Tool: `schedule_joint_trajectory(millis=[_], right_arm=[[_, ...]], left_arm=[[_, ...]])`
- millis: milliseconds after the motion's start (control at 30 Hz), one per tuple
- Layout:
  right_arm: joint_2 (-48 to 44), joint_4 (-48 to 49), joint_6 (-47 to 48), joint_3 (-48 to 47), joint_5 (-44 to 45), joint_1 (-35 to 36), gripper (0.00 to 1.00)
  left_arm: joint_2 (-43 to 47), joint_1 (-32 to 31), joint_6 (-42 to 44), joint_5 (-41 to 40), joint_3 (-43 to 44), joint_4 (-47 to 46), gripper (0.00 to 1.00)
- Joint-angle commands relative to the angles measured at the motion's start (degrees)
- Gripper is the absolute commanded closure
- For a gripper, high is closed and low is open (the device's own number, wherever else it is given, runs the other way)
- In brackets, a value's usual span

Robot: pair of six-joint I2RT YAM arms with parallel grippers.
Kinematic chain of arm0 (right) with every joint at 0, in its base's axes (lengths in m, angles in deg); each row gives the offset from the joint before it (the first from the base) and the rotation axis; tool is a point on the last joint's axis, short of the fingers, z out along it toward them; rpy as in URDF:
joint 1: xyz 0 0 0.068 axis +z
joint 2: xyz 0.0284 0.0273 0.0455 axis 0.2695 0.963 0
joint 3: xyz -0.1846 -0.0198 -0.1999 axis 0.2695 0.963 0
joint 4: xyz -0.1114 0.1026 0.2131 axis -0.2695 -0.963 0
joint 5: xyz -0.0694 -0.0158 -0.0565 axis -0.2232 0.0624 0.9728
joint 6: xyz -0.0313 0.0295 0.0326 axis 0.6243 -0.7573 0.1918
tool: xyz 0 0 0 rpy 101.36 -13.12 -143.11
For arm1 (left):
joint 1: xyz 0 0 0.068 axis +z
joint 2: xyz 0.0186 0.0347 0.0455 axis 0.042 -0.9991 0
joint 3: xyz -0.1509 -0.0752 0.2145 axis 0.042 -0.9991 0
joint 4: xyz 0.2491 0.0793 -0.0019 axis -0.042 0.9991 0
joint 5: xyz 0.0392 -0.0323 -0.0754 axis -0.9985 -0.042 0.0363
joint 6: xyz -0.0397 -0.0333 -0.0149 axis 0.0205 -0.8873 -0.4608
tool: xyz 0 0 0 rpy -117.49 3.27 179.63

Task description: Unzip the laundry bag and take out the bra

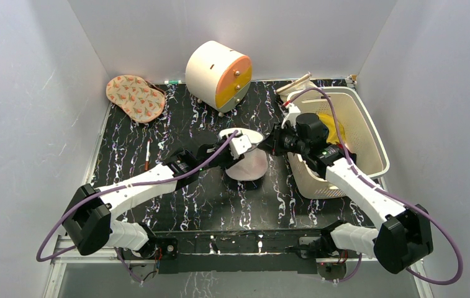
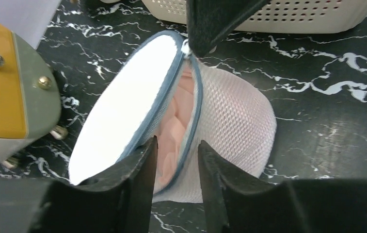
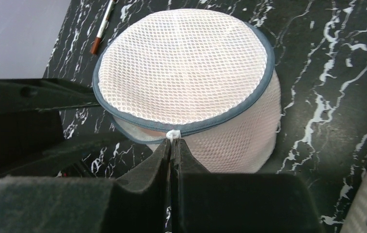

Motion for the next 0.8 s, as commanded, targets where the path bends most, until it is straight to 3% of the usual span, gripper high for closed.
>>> schedule_joint_trajectory(millis=[0,167,333,533,767], right_arm=[[-0.24,5.4,-1.0,-1.07,-2.91,2.28,1.0],[0.55,7.15,-2.29,-1.06,-3.23,3.9,1.0],[1.12,7.26,-3.17,-1.65,-3.37,5.26,1.0],[0.88,7.81,-3.57,-1.91,-2.23,6.78,1.0],[1.3,8.45,-3.89,-1.73,-2.57,7.79,1.0]], left_arm=[[2.49,-0.7,-0.54,3.06,2.75,2.25,0.61],[4.37,-1.56,-0.45,3.2,2.45,2.23,0.48],[6.04,-2.02,-0.38,2.98,1.48,1.12,0.46],[2.15,-2.45,-1.21,5.6,3.72,3.87,0.61],[0.39,-2.58,-1.74,4.37,4.1,3.8,0.72]])
